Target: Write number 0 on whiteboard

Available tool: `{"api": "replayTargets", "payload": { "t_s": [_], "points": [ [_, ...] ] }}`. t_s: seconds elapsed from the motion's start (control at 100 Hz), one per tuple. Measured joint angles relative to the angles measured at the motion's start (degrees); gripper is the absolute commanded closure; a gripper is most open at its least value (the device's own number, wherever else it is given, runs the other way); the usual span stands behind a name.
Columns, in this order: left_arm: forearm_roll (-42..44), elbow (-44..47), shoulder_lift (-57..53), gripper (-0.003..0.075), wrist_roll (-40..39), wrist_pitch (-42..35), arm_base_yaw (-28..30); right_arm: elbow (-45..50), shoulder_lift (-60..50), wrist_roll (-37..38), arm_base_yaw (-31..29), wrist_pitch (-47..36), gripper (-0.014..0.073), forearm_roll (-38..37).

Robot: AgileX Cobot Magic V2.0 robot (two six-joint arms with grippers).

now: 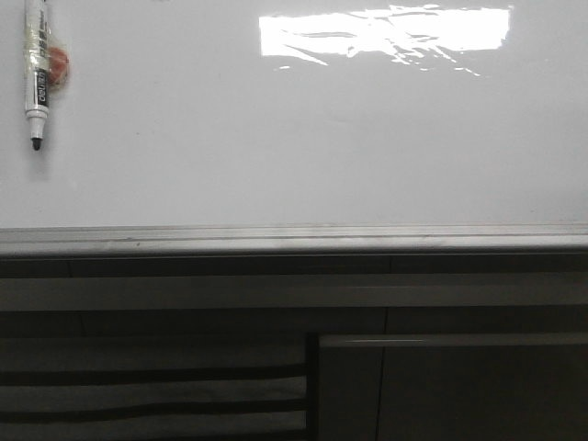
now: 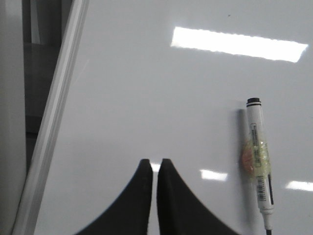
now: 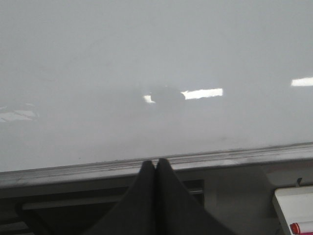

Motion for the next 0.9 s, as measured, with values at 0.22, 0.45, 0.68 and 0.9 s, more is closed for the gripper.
{"api": "replayTargets", "payload": {
  "t_s": [0.22, 0.45, 0.68, 0.9],
  "points": [
    [7.1, 0.0, 6.5, 0.0230, -1.4, -8.2, -6.6, 1.6, 2.0, 0.0, 0.0, -1.5, 0.0662, 0.0],
    [7.5, -0.1, 20.2, 0.0272, -4.1, -18.2, -15.6, 5.5, 2.8, 0.0, 1.7, -6.8, 0.0662, 0.5],
    [8.2, -0.2, 37.2, 0.0290, -4.2, -26.5, -18.7, 5.5, 2.8, 0.0, 1.7, -7.8, 0.0662, 0.7],
    [8.7, -0.6, 47.7, 0.0321, -8.7, -40.6, -18.7, 5.5, 3.0, 0.0, 1.7, -7.9, 0.0662, 1.9]
  ]
}}
